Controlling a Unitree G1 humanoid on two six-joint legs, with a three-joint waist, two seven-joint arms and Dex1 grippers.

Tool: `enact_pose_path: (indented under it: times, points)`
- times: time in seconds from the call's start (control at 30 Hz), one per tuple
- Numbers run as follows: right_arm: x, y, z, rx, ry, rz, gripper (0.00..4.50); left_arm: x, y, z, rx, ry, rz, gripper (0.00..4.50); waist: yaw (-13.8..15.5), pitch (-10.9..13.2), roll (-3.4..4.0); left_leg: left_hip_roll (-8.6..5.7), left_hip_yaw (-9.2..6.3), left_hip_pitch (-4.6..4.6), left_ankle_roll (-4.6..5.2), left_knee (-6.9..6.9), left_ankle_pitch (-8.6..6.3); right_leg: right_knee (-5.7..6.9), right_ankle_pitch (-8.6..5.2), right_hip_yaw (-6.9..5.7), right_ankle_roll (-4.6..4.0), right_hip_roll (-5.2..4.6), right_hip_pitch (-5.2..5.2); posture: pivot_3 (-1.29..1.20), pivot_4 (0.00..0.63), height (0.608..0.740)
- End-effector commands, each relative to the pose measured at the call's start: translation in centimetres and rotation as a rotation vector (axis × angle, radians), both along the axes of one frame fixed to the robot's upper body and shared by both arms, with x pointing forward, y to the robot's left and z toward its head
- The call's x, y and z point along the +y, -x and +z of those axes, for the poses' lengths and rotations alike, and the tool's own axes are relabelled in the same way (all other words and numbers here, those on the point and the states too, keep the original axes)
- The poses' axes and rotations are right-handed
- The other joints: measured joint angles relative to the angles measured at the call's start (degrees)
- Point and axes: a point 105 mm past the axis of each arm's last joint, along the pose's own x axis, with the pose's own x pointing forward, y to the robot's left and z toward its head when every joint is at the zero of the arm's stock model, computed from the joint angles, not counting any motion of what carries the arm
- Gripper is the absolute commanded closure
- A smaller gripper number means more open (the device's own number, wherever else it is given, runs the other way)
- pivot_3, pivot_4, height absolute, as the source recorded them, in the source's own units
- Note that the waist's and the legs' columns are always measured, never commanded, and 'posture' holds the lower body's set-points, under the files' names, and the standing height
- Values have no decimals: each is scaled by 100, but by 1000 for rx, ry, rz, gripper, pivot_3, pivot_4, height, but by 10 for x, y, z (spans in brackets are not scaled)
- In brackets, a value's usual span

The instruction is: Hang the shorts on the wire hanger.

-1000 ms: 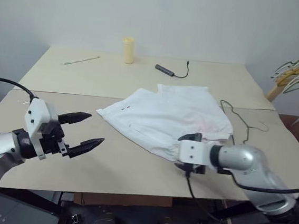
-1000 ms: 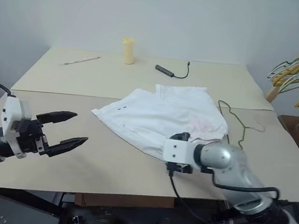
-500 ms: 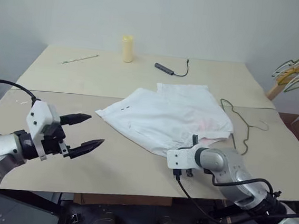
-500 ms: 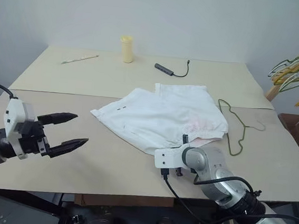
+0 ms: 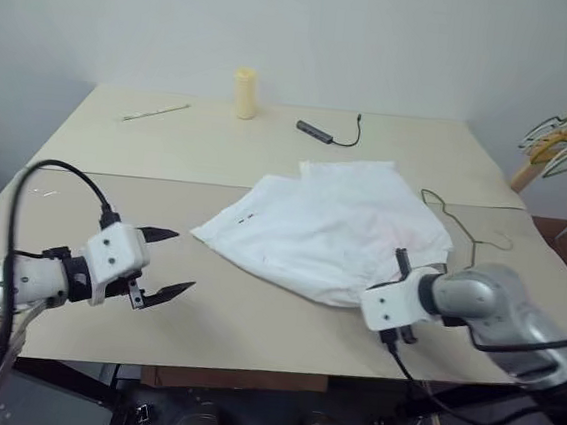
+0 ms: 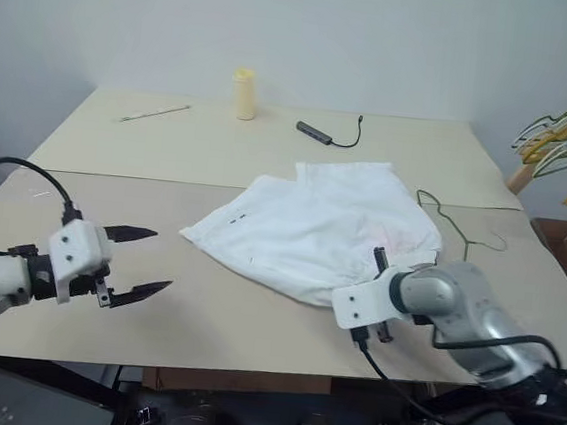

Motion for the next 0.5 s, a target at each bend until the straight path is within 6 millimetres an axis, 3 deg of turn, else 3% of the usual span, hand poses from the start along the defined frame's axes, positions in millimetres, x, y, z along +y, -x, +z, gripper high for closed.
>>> enact_pose_path:
  times: [0.03, 0.13, 0.23, 0.33, 0.5]
  points:
    - [1, 10, 30, -19, -89, 93, 4460, 0, -13, -19, -71, -208, -117, 0, -38, -3, 1, 0, 1, 3, 0, 0, 0, 0, 1, 1, 0, 0, 2, -105, 41, 740]
    - [2, 11, 36, -28, -127, 86, 4460, -3, -25, -34, -82, -258, -147, 0, -128, -17, -1, 0, 2, 5, 0, 1, 0, 0, 2, 0, 2, -2, 7, -129, 35, 740]
    - [3, 10, 38, -39, -152, 65, 4460, -14, -51, -46, -145, -305, -124, 0, -188, -36, -1, -1, 6, -2, 0, 4, 0, 1, 3, 2, 7, -2, 1, -156, 24, 740]
    - [2, 10, 38, -48, -159, 48, 4500, -22, -71, -53, -162, -334, -112, 534, -206, -60, 7, -3, 4, -2, 1, 16, 1, 5, 8, 0, 14, -3, 7, -173, 20, 740]
    - [0, 9, 37, -62, -164, 18, 4500, -29, -95, -57, -178, -336, -101, 2157, -353, -128, 3, -2, 4, 0, 1, 23, 0, 7, 8, 2, 17, -4, 10, -200, 13, 740]
